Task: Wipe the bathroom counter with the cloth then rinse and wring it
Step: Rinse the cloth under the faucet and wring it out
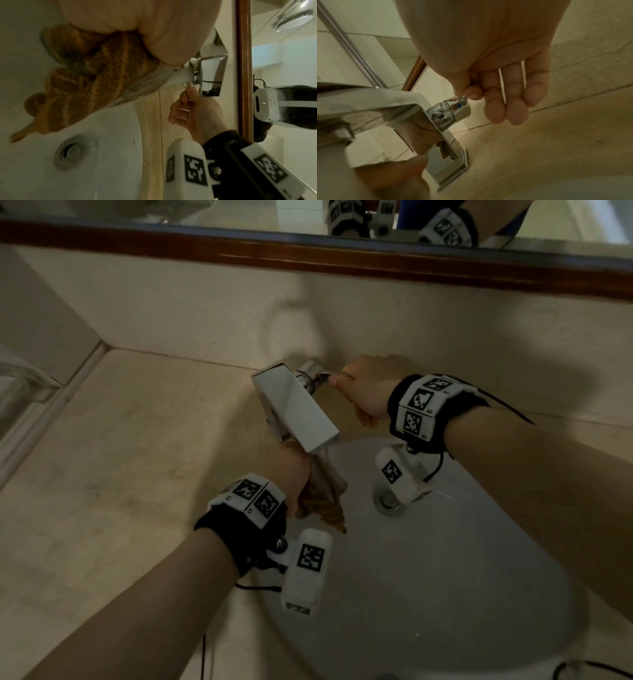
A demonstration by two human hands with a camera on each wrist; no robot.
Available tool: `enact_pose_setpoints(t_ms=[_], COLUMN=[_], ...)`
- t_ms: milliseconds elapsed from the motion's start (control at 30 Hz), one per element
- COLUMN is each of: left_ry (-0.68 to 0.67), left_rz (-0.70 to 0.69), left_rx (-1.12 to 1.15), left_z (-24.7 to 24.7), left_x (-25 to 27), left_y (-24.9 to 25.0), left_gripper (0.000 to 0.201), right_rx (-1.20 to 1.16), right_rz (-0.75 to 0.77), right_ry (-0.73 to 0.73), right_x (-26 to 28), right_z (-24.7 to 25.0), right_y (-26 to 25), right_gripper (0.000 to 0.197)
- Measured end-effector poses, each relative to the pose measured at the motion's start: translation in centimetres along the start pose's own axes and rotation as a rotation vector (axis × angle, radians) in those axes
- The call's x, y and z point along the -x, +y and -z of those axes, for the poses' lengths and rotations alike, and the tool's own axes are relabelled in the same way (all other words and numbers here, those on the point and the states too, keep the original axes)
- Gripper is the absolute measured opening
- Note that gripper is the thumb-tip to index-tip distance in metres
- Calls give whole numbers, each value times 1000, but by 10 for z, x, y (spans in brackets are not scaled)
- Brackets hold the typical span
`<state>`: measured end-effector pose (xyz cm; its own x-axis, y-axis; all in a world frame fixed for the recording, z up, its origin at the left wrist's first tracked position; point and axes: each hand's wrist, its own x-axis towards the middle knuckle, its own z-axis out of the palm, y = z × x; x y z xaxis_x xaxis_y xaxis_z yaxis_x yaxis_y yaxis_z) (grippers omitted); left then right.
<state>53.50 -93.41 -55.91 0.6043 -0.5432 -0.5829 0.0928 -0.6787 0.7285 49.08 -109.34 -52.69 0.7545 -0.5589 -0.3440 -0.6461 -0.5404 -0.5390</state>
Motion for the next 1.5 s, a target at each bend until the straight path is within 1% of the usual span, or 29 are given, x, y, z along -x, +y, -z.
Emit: enact_pose_setpoints(t_ms=[100, 167, 233, 367, 467, 533, 700, 800, 900, 1000, 1133, 1433, 1500], left_ry=[56, 46, 30, -19, -32, -36, -56, -75, -67, -36, -28, -64, -65], left_rz=[-3, 12, -4, -8, -20, -25, -10, -1, 15, 4, 19, 0, 13], left_rx=[13, 41, 45, 100, 173, 182, 219, 251, 253, 251, 250, 288, 305], left_z=[0, 0, 0, 0, 3, 3, 1, 1, 3, 4, 6, 10, 10], left_x=[-1, -1, -1, -7, -4, -6, -4, -6, -6, -8, -11, -7, -8], left_y=[-1, -2, -2, -8, -4, -5, -6, -9, -10, -10, -12, -11, -12], left_gripper=[36, 33, 29, 39, 33, 30, 33, 26, 19, 13, 25, 19, 21], right_rx=[9, 11, 12, -42, -32, -17, -51, -69, -69, -81, -95, -94, -91], right_rz=[6, 11, 6, -10, -7, -5, -10, -11, -16, -25, -31, -27, -29], right_ry=[-2, -6, -6, -14, -4, 0, 6, -6, -22, -16, -7, 0, -4], right_x=[-1, -2, -2, -3, -3, -3, -4, -4, -4, -3, -2, -2, -1], right_z=[-1, -1, -1, -3, -3, -3, -3, -4, -4, -3, -5, -4, -5], right_y=[1, 1, 0, 2, 1, 1, 2, 2, 2, 2, 1, -1, -2], right_gripper=[50, 49, 49, 49, 48, 48, 46, 46, 47, 44, 43, 47, 46])
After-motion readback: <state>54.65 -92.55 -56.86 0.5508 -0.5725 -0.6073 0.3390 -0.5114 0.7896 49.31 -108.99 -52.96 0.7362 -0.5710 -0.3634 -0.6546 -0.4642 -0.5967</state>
